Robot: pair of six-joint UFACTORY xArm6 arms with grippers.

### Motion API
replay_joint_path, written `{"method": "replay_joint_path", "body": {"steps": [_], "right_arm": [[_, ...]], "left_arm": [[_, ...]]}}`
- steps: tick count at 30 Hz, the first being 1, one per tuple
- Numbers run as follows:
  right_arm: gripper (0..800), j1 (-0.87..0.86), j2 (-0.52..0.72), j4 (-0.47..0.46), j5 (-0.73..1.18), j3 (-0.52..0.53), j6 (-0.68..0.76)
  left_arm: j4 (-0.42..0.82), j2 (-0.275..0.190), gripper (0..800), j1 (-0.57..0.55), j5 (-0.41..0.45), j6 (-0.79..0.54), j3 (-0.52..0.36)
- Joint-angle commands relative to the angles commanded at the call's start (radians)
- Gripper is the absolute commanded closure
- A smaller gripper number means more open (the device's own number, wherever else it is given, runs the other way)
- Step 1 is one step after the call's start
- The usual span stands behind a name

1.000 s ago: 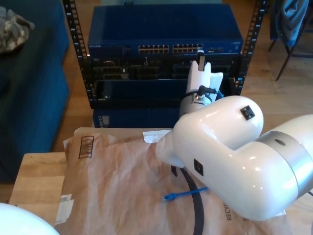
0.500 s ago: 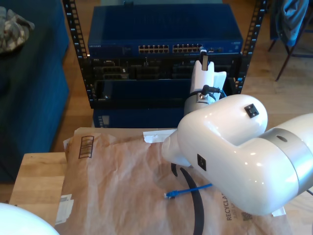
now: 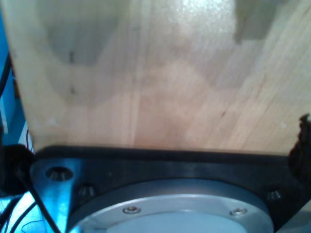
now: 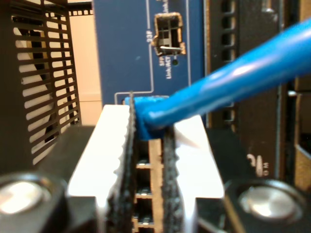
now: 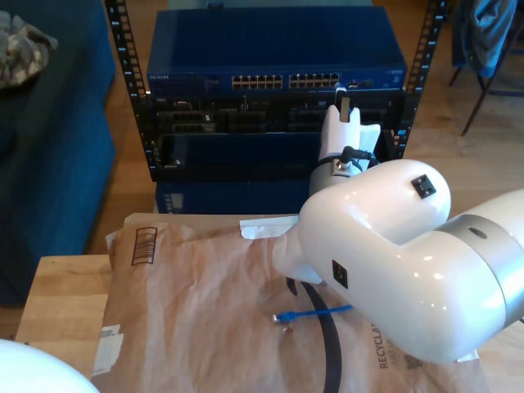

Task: Grab the cable and plug it in

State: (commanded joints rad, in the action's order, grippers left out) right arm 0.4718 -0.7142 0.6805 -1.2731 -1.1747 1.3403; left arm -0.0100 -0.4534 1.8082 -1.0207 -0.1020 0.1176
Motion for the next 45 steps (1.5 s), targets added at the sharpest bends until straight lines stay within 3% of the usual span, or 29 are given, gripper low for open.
{"method": "replay_joint_path", "body": {"steps": [45], "right_arm": [[800, -0.008, -0.035, -0.005, -0.003, -0.051, 0.006]], "left_arm": [[0.0, 0.0, 0, 0.0, 0.0, 0.0, 0.0]]}}
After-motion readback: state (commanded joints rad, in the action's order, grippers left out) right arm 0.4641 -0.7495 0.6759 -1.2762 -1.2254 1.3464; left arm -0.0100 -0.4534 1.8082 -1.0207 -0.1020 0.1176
